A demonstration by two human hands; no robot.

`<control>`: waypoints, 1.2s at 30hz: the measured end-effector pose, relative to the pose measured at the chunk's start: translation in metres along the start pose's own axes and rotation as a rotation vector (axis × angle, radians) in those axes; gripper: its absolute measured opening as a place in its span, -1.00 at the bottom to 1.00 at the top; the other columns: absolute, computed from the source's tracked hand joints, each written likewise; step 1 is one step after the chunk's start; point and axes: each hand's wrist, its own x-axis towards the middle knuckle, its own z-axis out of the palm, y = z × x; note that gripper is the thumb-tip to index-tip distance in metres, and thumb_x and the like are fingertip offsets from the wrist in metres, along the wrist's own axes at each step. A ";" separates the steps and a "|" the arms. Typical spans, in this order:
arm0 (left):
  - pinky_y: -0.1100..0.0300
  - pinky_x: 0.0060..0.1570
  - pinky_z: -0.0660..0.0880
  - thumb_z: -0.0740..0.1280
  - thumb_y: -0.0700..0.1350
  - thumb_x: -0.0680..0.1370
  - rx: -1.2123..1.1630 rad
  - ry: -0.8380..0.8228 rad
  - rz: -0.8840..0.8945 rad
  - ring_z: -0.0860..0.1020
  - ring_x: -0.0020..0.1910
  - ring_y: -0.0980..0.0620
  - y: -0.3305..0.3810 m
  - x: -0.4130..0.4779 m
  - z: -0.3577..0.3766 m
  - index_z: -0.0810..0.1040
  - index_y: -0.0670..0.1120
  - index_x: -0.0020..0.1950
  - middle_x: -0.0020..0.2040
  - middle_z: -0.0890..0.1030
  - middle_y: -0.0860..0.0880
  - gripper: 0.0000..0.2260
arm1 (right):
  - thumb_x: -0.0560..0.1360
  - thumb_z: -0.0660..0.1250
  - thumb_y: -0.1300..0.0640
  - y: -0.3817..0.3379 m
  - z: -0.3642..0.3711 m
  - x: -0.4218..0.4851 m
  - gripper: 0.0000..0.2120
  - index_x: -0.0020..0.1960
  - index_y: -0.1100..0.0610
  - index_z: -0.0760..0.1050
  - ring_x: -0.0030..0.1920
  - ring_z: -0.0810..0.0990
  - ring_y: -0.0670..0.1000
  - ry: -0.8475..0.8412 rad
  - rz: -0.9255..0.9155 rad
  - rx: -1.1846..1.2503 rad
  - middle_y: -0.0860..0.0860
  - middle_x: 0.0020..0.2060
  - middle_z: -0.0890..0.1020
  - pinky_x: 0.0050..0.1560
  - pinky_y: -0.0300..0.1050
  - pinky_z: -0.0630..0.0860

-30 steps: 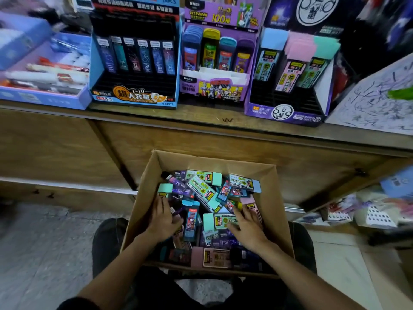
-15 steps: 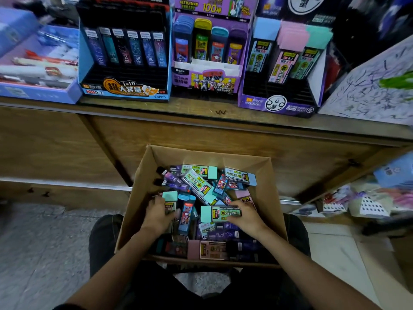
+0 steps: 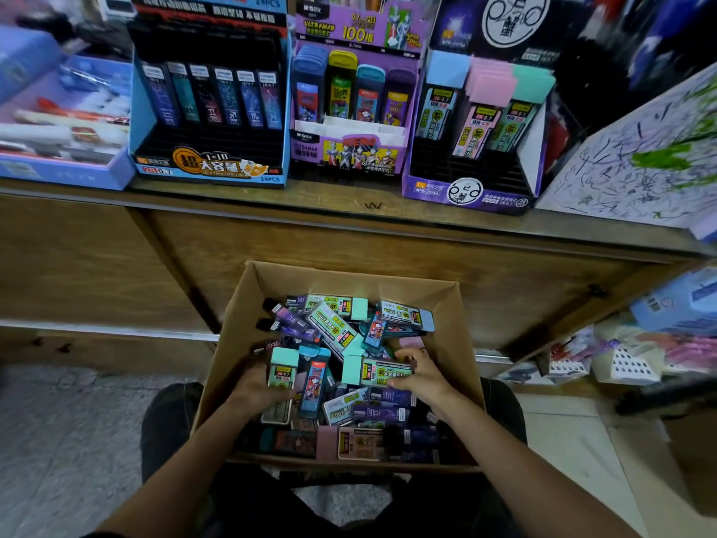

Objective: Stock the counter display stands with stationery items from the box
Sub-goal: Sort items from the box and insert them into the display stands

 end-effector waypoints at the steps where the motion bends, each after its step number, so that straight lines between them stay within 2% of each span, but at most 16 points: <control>1: 0.13 0.13 0.44 0.52 -0.23 0.37 -0.019 0.002 0.008 0.54 0.14 -0.10 -0.001 -0.001 0.000 0.49 -0.21 0.22 0.16 0.58 -0.18 -0.55 | 0.37 0.43 0.41 -0.001 -0.004 -0.001 -0.54 0.20 0.15 0.41 -0.09 0.47 -0.12 0.010 0.012 0.037 -0.04 0.00 0.47 -0.30 -0.45 0.43; 3: 0.19 0.04 0.42 0.52 -0.18 0.38 -0.047 0.050 0.039 0.54 0.09 -0.08 0.000 -0.003 -0.001 0.51 -0.20 0.21 0.11 0.59 -0.14 -0.57 | 0.37 0.41 0.44 -0.006 -0.013 -0.005 -0.54 0.20 0.18 0.42 -0.17 0.54 -0.09 0.008 0.040 0.077 0.05 -0.03 0.57 -0.41 -0.43 0.44; 4: 0.20 0.00 0.40 0.51 -0.18 0.39 -0.043 0.086 0.058 0.54 0.08 -0.09 0.002 -0.005 -0.001 0.51 -0.21 0.20 0.10 0.59 -0.15 -0.59 | 0.37 0.41 0.44 -0.008 -0.017 -0.007 -0.54 0.21 0.19 0.42 -0.17 0.57 -0.07 -0.004 0.042 0.080 0.07 -0.05 0.59 -0.39 -0.39 0.47; 7: 0.22 -0.04 0.35 0.42 -0.20 0.47 0.044 0.158 0.073 0.53 0.12 -0.15 0.007 -0.006 -0.001 0.46 -0.23 0.23 0.14 0.58 -0.21 -0.64 | 0.37 0.41 0.45 -0.017 -0.027 -0.012 -0.58 0.19 0.22 0.46 -0.06 0.60 0.03 -0.024 0.015 0.078 0.14 0.03 0.61 -0.02 -0.13 0.57; 8: 0.20 -0.04 0.35 0.39 -0.18 0.50 0.048 0.172 0.052 0.52 0.11 -0.16 0.009 -0.006 -0.001 0.42 -0.21 0.25 0.13 0.57 -0.21 -0.65 | 0.38 0.41 0.44 -0.020 -0.030 -0.015 -0.60 0.18 0.21 0.47 -0.04 0.60 0.04 -0.023 0.005 0.062 0.13 0.03 0.61 0.04 -0.07 0.55; 10: 0.14 -0.08 0.37 0.33 -0.16 0.53 -0.018 0.183 0.027 0.53 0.04 -0.15 0.014 -0.010 -0.003 0.36 -0.16 0.17 0.03 0.56 -0.16 -0.74 | 0.39 0.42 0.40 -0.025 -0.037 -0.021 -0.62 0.16 0.19 0.48 -0.03 0.61 0.04 -0.012 -0.026 0.010 0.10 0.01 0.62 0.04 -0.08 0.54; 13: 0.12 -0.20 0.48 0.31 -0.22 0.55 -0.342 0.138 0.064 0.58 -0.02 -0.10 0.030 -0.020 -0.003 0.32 -0.06 0.01 -0.07 0.55 -0.09 -0.83 | 0.39 0.43 0.36 -0.033 -0.041 -0.035 -0.67 0.11 0.16 0.50 -0.08 0.62 -0.02 0.032 -0.094 0.038 0.06 -0.05 0.64 -0.11 -0.23 0.56; 15: 0.04 -0.18 0.55 0.26 -0.25 0.58 -0.625 0.047 0.052 0.58 -0.03 -0.11 0.046 -0.030 0.001 0.35 -0.02 0.09 -0.01 0.57 -0.13 -0.82 | 0.39 0.44 0.35 -0.042 -0.039 -0.045 -0.69 0.08 0.13 0.50 -0.13 0.62 -0.07 0.058 -0.137 0.152 0.05 -0.07 0.65 -0.24 -0.31 0.53; 17: 0.02 -0.18 0.54 0.21 -0.28 0.59 -0.826 -0.044 0.047 0.59 -0.07 -0.10 0.063 -0.037 0.009 0.35 -0.06 0.22 -0.03 0.59 -0.14 -0.76 | 0.39 0.44 0.35 -0.052 -0.031 -0.053 -0.70 0.06 0.11 0.51 -0.08 0.62 -0.02 0.077 -0.175 0.274 0.08 -0.03 0.65 -0.18 -0.28 0.54; 20: 0.10 -0.25 0.52 0.23 -0.29 0.57 -1.034 -0.119 0.066 0.60 -0.16 -0.04 0.089 -0.047 0.021 0.39 -0.12 0.26 -0.10 0.61 -0.12 -0.72 | 0.39 0.45 0.31 -0.068 -0.012 -0.061 -0.69 0.07 0.07 0.51 0.03 0.61 0.04 0.092 -0.198 0.405 0.08 0.01 0.64 -0.01 -0.13 0.50; 22: 0.09 -0.23 0.54 0.27 -0.24 0.53 -1.128 -0.154 0.106 0.60 -0.13 -0.04 0.102 -0.052 0.028 0.40 -0.14 0.31 -0.04 0.62 -0.12 -0.66 | 0.40 0.45 0.27 -0.076 0.003 -0.064 -0.69 0.09 0.04 0.51 0.06 0.60 0.04 0.091 -0.185 0.465 0.06 0.03 0.64 0.03 -0.07 0.48; 25: 0.12 -0.19 0.58 0.31 -0.19 0.50 -1.194 -0.166 0.178 0.62 -0.01 -0.06 0.116 -0.058 0.033 0.39 -0.14 0.34 0.15 0.60 -0.17 -0.59 | 0.40 0.45 0.28 -0.089 0.021 -0.067 -0.71 0.05 0.02 0.52 0.07 0.61 0.07 0.080 -0.187 0.546 0.05 0.02 0.64 0.15 0.05 0.51; 28: 0.16 -0.12 0.60 0.28 -0.24 0.54 -1.182 -0.132 0.233 0.61 0.07 -0.07 0.121 -0.061 0.030 0.39 -0.15 0.35 0.20 0.58 -0.20 -0.63 | 0.39 0.45 0.29 -0.098 0.030 -0.071 -0.71 0.04 0.02 0.55 0.04 0.62 0.02 0.044 -0.220 0.539 -0.01 -0.03 0.66 0.09 -0.02 0.55; 32: 0.10 -0.02 0.61 0.31 -0.23 0.53 -1.156 -0.125 0.248 0.60 0.11 -0.12 0.121 -0.060 0.018 0.43 -0.16 0.31 0.17 0.60 -0.20 -0.65 | 0.42 0.43 0.22 -0.108 0.028 -0.079 -0.79 0.03 0.05 0.57 -0.13 0.64 -0.15 -0.003 -0.293 0.412 -0.08 -0.11 0.67 -0.23 -0.37 0.49; 36: 0.11 -0.17 0.61 0.39 -0.20 0.42 -1.147 -0.164 0.267 0.66 -0.04 -0.10 0.126 -0.061 0.002 0.47 -0.19 0.25 0.05 0.66 -0.18 -0.60 | 0.51 0.34 0.10 -0.126 0.016 -0.083 -0.85 0.00 0.17 0.58 -0.19 0.63 -0.13 -0.034 -0.324 0.298 0.03 -0.12 0.67 -0.23 -0.33 0.50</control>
